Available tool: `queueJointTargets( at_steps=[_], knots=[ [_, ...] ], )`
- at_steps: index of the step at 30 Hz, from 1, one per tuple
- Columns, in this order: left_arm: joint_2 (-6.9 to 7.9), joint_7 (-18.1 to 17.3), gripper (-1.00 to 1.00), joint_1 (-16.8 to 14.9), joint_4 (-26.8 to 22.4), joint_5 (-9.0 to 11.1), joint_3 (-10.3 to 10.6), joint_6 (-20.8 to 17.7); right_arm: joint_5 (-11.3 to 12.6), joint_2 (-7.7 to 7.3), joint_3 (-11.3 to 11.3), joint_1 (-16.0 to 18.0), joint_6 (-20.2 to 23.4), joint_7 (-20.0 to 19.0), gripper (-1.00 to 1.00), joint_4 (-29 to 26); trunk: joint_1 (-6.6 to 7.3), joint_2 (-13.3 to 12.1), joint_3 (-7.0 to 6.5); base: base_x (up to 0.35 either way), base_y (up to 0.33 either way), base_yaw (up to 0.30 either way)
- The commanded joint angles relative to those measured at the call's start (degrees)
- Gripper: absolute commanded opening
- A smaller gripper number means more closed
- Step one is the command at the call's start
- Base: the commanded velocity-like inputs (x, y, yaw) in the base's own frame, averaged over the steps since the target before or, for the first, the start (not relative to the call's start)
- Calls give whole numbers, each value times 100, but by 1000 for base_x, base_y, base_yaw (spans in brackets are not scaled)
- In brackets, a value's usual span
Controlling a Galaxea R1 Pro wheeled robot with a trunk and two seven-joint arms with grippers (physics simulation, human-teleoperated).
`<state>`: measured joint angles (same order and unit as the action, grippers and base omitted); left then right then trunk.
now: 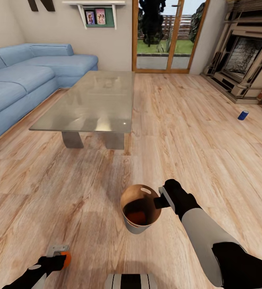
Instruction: Put the three can of soda from the living room inside the tash can in the kitchen.
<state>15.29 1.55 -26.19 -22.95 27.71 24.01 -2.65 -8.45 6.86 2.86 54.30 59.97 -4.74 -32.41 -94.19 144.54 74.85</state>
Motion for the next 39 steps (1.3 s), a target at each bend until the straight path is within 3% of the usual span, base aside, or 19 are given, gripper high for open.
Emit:
queueJointTargets(
  at_steps=[1,10,35,39],
  knots=[
    [0,3,-100,0,-6,-5,-1,8,144,3,-5,2,3,-19,-100,-1,1,0,0,0,0,0],
    [0,3,-100,4,5,-9,-1,-13,143,16,-5,2,3,-19,-100,1,1,0,0,0,0,0],
    [6,-17,-100,3,-68,2,-25,-62,150,17,-14,2,3,-20,-100,12,65,-33,-554,0,0,0],
    [41,-17,-100,-36,-457,5,-45,-185,171,19,-16,2,3,-25,-100,32,75,-38,-643,0,0,0]
  ],
)
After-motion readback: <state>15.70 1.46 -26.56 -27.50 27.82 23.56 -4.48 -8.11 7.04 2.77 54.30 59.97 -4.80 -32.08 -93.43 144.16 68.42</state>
